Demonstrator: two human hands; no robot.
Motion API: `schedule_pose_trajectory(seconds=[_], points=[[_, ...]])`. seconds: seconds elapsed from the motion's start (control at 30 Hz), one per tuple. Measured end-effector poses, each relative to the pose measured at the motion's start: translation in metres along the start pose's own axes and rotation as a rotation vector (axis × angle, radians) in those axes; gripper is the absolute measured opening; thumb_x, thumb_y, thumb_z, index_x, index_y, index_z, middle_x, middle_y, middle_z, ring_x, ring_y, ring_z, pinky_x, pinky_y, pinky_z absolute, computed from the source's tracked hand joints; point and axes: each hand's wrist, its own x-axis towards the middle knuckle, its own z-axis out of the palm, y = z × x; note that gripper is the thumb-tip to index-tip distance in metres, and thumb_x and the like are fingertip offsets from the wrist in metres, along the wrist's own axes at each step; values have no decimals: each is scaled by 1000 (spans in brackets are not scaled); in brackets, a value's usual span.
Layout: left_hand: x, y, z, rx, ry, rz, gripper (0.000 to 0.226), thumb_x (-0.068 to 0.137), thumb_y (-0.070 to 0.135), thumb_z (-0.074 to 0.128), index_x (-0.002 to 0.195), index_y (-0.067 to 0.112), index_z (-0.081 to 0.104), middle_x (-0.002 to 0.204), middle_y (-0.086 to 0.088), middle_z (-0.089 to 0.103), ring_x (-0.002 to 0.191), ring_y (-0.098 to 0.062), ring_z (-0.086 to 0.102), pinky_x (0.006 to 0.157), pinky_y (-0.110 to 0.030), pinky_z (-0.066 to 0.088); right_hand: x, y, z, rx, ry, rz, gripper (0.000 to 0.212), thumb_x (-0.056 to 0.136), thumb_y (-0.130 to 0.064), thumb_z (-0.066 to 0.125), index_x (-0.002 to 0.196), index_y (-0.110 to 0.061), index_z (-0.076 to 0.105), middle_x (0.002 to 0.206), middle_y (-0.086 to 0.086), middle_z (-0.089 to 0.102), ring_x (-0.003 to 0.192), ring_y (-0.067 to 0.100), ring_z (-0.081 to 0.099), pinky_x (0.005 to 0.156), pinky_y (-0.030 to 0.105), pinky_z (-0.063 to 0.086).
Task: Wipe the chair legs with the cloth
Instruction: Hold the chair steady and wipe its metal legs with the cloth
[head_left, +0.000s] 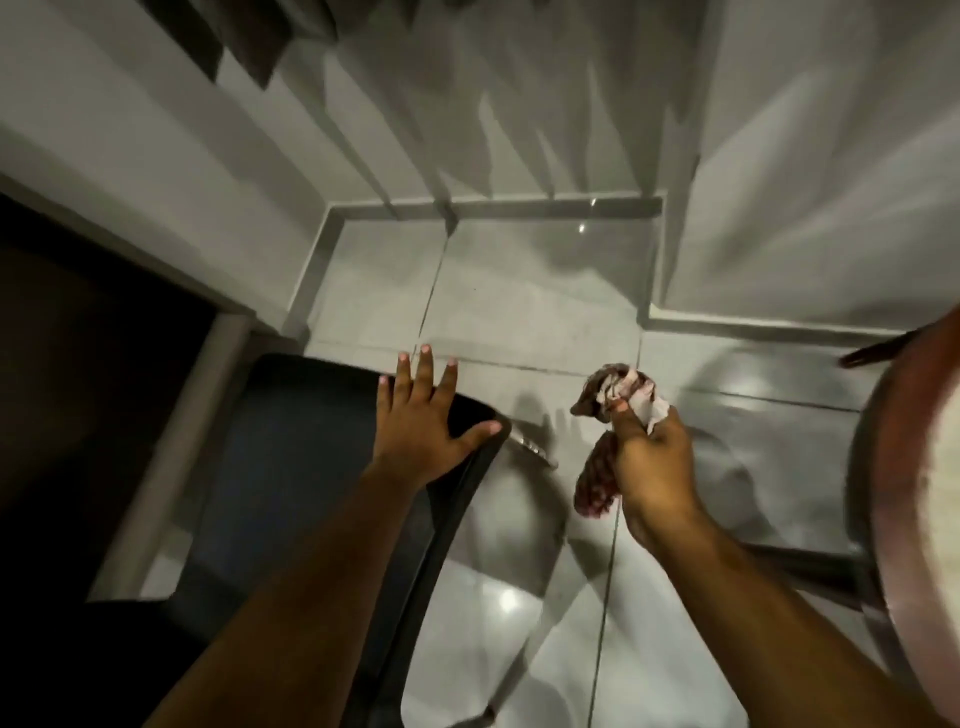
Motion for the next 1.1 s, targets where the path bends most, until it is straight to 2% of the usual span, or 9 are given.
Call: schedule_pose_trajectory(seconds=[0.1, 0.17, 0.27, 0.37, 0.57, 0.7, 0.8, 0.93, 1.1], points=[[-5, 4, 40, -108, -13, -49, 107, 68, 94, 20, 154, 31, 6, 165, -6, -6, 151, -32, -14, 118, -59, -7, 26, 46, 25, 90, 49, 143, 16, 95, -26, 58, 104, -17, 67, 113, 15, 72, 96, 36, 66, 92, 52, 51], [-3, 5, 58, -183, 73, -61, 91, 78, 85, 24, 153, 35, 12, 166, -3, 2, 152, -30, -9, 118, -58, -5, 45, 74, 35, 112, 98, 219, 8, 93, -25, 62, 96, -22, 68, 109, 5, 74, 106, 26, 68, 97, 43, 53], [-2, -1, 64, -220, 133, -48, 77, 85, 74, 25, 152, 38, 15, 166, 1, 5, 152, -27, -6, 119, -57, -5, 67, 106, 51, 111, 103, 308, 14, 92, -30, 62, 100, -21, 70, 106, 1, 74, 111, 24, 67, 95, 34, 52], [1, -1, 61, -243, 121, -46, 77, 85, 70, 26, 153, 35, 18, 165, 0, 6, 152, -27, -5, 119, -56, -6, 74, 116, 76, 274, -10, 442, 39, 92, -43, 58, 116, -15, 69, 109, 9, 74, 100, 28, 70, 88, 40, 54], [1, -1, 63, -244, 99, -50, 76, 86, 67, 29, 153, 34, 18, 165, 0, 8, 153, -27, -4, 119, -57, -4, 94, 129, 99, 701, -97, 557, 47, 98, -46, 30, 93, -16, 67, 84, 0, 70, 78, 13, 67, 80, 25, 51], [3, -3, 66, -232, 98, -50, 74, 87, 67, 29, 152, 34, 17, 165, 0, 8, 153, -27, -3, 119, -57, -5, 96, 136, 99, 696, -114, 598, 44, 96, -43, 37, 105, -17, 72, 105, 5, 75, 90, 18, 71, 86, 31, 54], [4, -3, 66, -232, 98, -46, 74, 88, 67, 27, 153, 33, 16, 165, -1, 8, 153, -27, -4, 119, -58, -5, 100, 133, 112, 568, -89, 556, 31, 95, -31, 49, 104, -13, 73, 101, 4, 74, 97, 21, 68, 87, 32, 55], [3, -3, 65, -226, 74, -43, 73, 90, 65, 22, 153, 31, 14, 166, -2, 7, 152, -28, -5, 119, -59, -4, 104, 135, 119, 482, -27, 606, 41, 101, -29, 42, 124, -8, 67, 118, 10, 73, 110, 26, 69, 88, 35, 58], [4, 0, 63, -229, 79, -59, 69, 93, 62, 20, 153, 29, 14, 165, -2, 8, 152, -28, -4, 119, -58, -4, 115, 150, 120, 465, -22, 618, 35, 99, -28, 46, 113, -11, 74, 101, 6, 78, 95, 21, 74, 88, 35, 59]])
